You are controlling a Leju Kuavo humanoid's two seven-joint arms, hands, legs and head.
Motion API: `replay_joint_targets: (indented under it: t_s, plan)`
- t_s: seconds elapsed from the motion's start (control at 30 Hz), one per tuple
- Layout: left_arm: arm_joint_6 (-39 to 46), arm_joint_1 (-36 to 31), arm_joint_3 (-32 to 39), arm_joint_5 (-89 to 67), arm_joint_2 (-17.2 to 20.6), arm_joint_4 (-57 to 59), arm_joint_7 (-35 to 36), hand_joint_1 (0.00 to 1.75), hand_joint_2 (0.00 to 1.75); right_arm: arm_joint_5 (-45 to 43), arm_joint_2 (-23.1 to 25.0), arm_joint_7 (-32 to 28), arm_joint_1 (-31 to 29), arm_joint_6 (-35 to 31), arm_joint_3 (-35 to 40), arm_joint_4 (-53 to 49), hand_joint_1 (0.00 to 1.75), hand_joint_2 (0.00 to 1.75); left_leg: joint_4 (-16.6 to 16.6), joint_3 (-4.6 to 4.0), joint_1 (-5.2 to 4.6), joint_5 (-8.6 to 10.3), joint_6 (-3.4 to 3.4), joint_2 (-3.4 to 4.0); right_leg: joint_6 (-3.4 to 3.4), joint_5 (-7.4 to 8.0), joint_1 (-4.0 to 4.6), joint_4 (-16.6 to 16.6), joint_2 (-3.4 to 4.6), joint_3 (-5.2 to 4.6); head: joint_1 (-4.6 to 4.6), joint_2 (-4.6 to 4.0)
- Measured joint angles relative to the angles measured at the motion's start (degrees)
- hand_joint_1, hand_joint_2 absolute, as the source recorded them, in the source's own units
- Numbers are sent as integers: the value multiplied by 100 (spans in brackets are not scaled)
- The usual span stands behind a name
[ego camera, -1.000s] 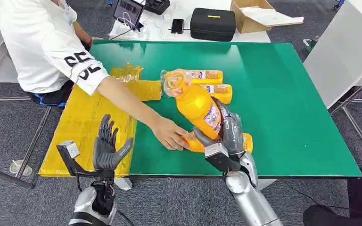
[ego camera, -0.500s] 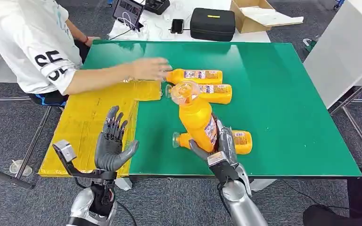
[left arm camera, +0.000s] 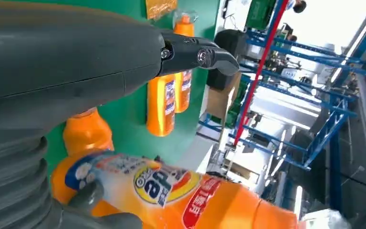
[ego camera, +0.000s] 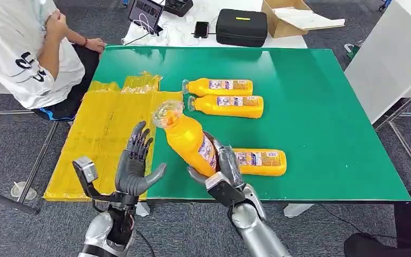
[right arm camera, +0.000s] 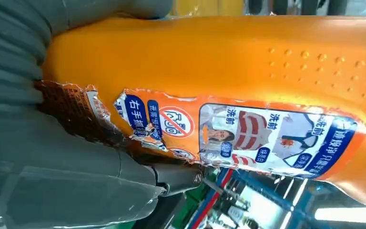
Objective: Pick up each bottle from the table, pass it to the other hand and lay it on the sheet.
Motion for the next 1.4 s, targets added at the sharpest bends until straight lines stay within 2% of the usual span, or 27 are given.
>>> replay_joint_targets:
  t_s: [0.23,0.47,0.83,1.17,1.4]
  plan:
    - [-114,-12,-24,-74,0,76,22,0,175,90,103,214,-183,55,241,457,175,175,0,0,0,0,0,0,0,0,0,0,0,0,-2,0]
    - [-597,-16,-103,293,0,122,190,0,175,105,188,282,-407,-81,328,1223,175,175,0,0,0,0,0,0,0,0,0,0,0,0,-2,0]
    - [-627,-16,-140,350,0,168,232,0,175,103,229,284,-498,-118,350,1591,175,175,0,-1,0,0,0,0,0,0,0,0,0,-1,0,0]
    - [-717,-171,-153,267,48,576,345,0,175,1112,468,406,-709,-1009,607,2264,175,175,0,1,1,1,-1,1,0,0,1,0,0,-1,0,0]
    - [-704,-427,-136,238,118,1169,380,0,175,1294,564,520,-778,-1307,863,2531,175,175,0,0,1,1,-1,2,0,1,1,0,0,-2,0,0]
